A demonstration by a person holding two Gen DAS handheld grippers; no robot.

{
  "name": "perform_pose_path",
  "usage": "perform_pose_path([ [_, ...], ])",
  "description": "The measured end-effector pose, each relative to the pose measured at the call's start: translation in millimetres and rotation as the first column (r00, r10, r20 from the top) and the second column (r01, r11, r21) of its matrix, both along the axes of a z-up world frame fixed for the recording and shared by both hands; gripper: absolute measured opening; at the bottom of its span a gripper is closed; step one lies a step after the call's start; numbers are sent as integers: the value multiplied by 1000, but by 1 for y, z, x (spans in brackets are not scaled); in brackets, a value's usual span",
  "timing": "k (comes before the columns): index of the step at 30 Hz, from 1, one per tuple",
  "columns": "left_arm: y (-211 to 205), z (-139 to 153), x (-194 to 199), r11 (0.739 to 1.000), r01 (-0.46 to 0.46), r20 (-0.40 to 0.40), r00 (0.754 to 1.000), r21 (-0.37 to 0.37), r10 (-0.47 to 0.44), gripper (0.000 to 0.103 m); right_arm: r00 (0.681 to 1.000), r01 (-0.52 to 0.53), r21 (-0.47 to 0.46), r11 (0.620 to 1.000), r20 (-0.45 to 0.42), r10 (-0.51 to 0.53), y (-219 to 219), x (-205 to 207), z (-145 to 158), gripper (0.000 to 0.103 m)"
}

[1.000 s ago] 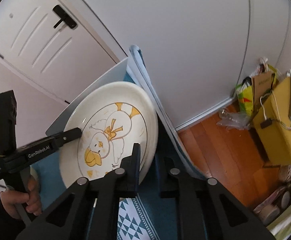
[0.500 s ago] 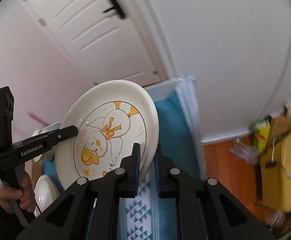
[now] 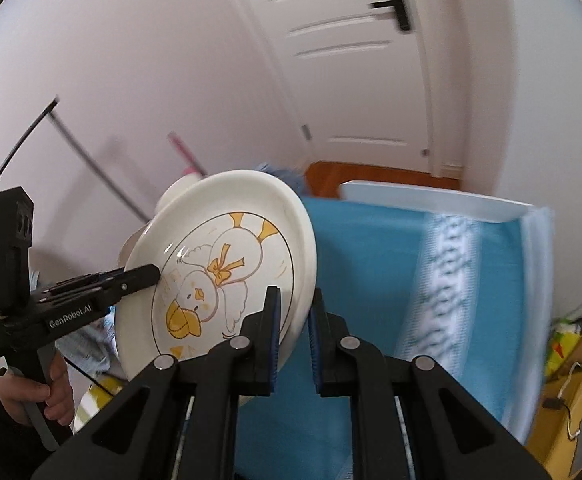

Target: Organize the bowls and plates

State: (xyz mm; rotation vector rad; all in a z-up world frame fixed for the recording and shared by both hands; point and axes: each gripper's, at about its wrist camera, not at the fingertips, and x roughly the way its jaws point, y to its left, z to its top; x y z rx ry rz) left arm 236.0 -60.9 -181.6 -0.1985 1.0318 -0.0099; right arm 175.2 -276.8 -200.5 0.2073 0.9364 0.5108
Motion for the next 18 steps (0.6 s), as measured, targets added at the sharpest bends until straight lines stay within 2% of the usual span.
perform_pose_path([
  [8,66,-46,-34,998,-58,-89,994,-18,56,15,993,-87,-27,996,-81,84,79,-16,-36,12],
  [12,83,-75,-37,997,-56,-132,990,-51,49,15,990,-86,-55,995,-114,80,102,-17,-57,12],
  [18,90,-92,-32,999,-24,-148,989,-45,17,15,989,-70,-88,994,-135,58,118,-12,-71,12],
])
